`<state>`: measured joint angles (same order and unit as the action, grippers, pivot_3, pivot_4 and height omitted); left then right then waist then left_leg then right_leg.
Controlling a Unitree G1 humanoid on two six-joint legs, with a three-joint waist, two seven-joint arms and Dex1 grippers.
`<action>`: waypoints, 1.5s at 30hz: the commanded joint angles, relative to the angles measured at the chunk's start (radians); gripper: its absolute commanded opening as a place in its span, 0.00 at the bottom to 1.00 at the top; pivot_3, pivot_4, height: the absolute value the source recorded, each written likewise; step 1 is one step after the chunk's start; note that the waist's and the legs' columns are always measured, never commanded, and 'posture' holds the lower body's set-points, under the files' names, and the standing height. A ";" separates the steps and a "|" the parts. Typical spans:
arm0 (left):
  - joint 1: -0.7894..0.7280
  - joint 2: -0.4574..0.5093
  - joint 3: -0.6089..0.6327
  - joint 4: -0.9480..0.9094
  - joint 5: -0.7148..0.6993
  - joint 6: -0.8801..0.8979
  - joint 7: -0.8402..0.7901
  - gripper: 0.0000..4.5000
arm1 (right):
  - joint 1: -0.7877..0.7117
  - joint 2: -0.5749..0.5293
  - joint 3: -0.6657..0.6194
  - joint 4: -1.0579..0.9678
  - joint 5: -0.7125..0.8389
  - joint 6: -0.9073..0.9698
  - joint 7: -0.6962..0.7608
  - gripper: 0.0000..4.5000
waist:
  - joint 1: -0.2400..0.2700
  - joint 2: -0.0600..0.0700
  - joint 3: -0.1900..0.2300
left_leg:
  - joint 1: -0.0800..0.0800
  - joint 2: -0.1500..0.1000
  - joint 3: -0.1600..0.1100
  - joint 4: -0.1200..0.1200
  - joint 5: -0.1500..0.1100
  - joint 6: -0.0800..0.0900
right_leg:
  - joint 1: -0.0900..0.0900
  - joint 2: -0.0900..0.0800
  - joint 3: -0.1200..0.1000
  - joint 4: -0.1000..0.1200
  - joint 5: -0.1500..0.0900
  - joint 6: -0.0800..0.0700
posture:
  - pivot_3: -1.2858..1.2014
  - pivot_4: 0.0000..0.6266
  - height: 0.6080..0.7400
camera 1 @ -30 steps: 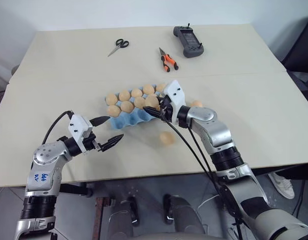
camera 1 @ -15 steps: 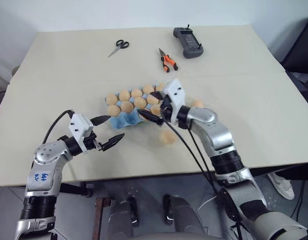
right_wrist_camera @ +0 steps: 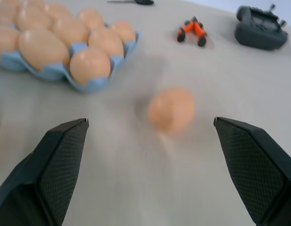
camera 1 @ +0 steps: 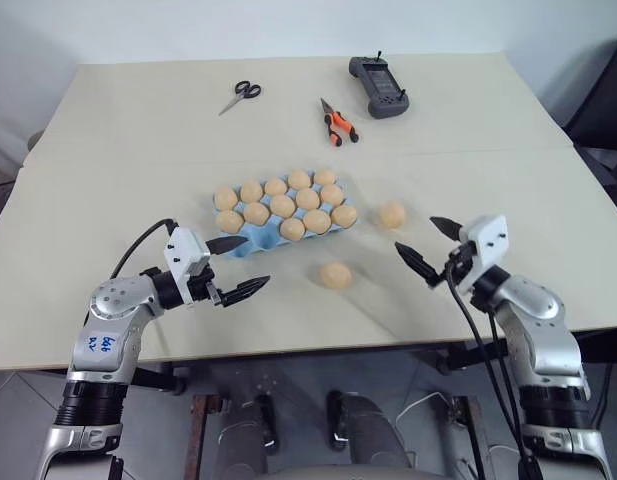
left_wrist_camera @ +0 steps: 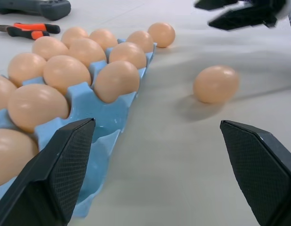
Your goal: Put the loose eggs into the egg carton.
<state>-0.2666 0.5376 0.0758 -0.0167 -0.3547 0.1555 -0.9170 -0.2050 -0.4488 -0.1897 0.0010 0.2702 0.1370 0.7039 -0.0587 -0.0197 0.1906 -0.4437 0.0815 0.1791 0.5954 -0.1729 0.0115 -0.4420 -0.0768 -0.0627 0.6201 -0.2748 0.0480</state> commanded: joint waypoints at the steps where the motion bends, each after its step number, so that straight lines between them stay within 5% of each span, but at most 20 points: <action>1: -0.021 -0.004 -0.005 0.011 0.004 -0.024 -0.001 1.00 | 0.012 0.001 -0.034 -0.006 0.030 -0.044 -0.008 0.99 | 0.000 0.000 0.000 | 0.000 -0.001 0.000 0.000 0.000 0.000 | 0.000 0.000 0.000 0.000 0.000 0.000 | 0.52 0.24 1.00; 8: -0.042 0.003 0.003 0.002 -0.019 -0.006 -0.009 1.00 | -0.047 -0.009 -0.003 0.078 0.015 -0.065 0.009 0.99 | 0.000 0.000 0.000 | 0.001 -0.002 -0.002 0.003 0.000 0.000 | 0.004 0.000 -0.001 -0.002 -0.003 -0.006 | 0.52 0.24 1.00; 23: -0.012 -0.008 0.038 -0.031 -0.023 -0.022 0.043 1.00 | -0.554 0.022 0.155 0.701 -0.168 -0.093 -0.032 0.99 | -0.003 0.000 0.000 | 0.001 -0.001 -0.003 0.001 0.000 0.001 | 0.002 0.000 0.003 0.000 0.000 -0.002 | 0.52 0.24 1.00; 26: -0.003 -0.004 0.052 -0.044 -0.027 -0.017 0.050 1.00 | -0.588 0.038 0.143 0.754 -0.159 -0.108 -0.032 0.86 | -0.002 0.000 0.000 | 0.001 -0.001 -0.003 0.001 0.000 0.000 | 0.002 0.000 0.003 0.001 0.000 -0.002 | 0.52 0.24 1.00; 32: 0.032 0.003 0.110 -0.072 -0.049 -0.004 0.079 1.00 | -0.576 0.037 0.146 0.695 -0.151 -0.146 0.004 0.45 | -0.004 0.000 0.000 | 0.001 -0.001 -0.003 0.001 0.000 0.000 | 0.002 0.000 0.003 0.002 0.001 -0.001 | 0.52 0.24 1.00; 39: 0.107 0.026 0.183 -0.071 -0.058 -0.013 0.099 1.00 | -0.602 0.114 0.218 0.413 -0.107 -0.018 0.070 0.44 | -0.029 0.000 0.000 | 0.002 0.000 -0.003 0.001 0.001 0.000 | 0.001 0.000 0.003 0.004 0.001 -0.001 | 0.52 0.24 1.00; 45: 0.162 0.028 0.219 -0.078 -0.064 -0.017 0.110 1.00 | -0.681 0.287 0.358 0.316 -0.134 0.138 0.041 0.44 | -0.030 0.000 0.000 | 0.002 0.001 -0.003 0.000 0.002 -0.003 | -0.002 0.001 0.004 0.008 -0.001 -0.004 | 0.52 0.24 1.00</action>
<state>-0.1149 0.5540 0.2641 -0.0663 -0.4017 0.1546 -0.8148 -0.8568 -0.1813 0.1502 0.3546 0.1406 0.2506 0.7590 -0.0891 -0.0199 0.1907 -0.4419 0.0823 0.1765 0.5944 -0.1706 0.0083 -0.4443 -0.0761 -0.0590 0.6278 -0.2755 0.0441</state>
